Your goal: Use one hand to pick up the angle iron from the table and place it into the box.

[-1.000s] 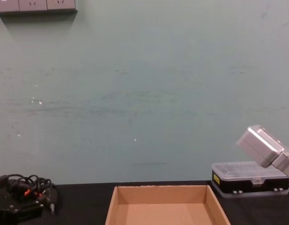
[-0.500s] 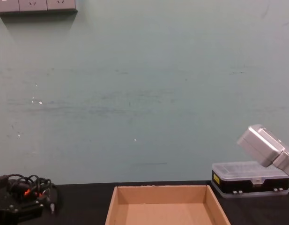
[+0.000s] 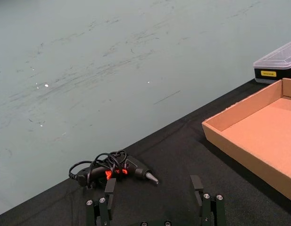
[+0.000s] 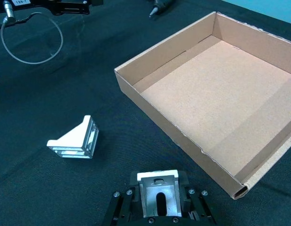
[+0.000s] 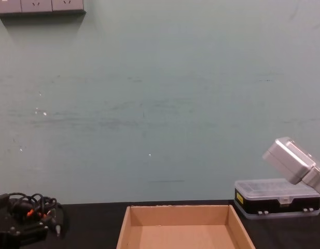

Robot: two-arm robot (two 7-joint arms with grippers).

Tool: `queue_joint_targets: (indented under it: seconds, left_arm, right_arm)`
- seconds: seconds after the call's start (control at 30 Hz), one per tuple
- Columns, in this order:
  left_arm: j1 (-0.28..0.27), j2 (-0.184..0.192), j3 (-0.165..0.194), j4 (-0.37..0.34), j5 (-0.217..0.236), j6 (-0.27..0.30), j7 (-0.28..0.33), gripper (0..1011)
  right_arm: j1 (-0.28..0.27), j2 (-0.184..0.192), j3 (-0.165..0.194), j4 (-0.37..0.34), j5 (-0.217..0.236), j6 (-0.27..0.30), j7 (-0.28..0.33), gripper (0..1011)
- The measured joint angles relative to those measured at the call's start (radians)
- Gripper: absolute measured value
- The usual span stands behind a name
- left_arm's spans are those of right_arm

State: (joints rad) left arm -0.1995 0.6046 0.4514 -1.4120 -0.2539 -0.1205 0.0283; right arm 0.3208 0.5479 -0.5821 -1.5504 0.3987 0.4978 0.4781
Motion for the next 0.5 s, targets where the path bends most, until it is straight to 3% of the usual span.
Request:
queue_joint_targets:
  seconds: [0.27,0.43,0.5]
  left_arm:
    - [0.0,0.0,0.0,0.0,0.0,0.0,0.0,1000]
    - [0.0,0.0,0.0,0.0,0.0,0.0,0.0,1000]
    - [0.0,0.0,0.0,0.0,0.0,0.0,0.0,1000]
  right_arm:
    - [0.0,0.0,0.0,0.0,0.0,0.0,0.0,474]
    - [-0.018,0.004,0.018,-0.017,0.0,-0.045,-0.004,473]
    - [-0.035,0.007,0.038,-0.037,0.011,-0.089,-0.003,473]
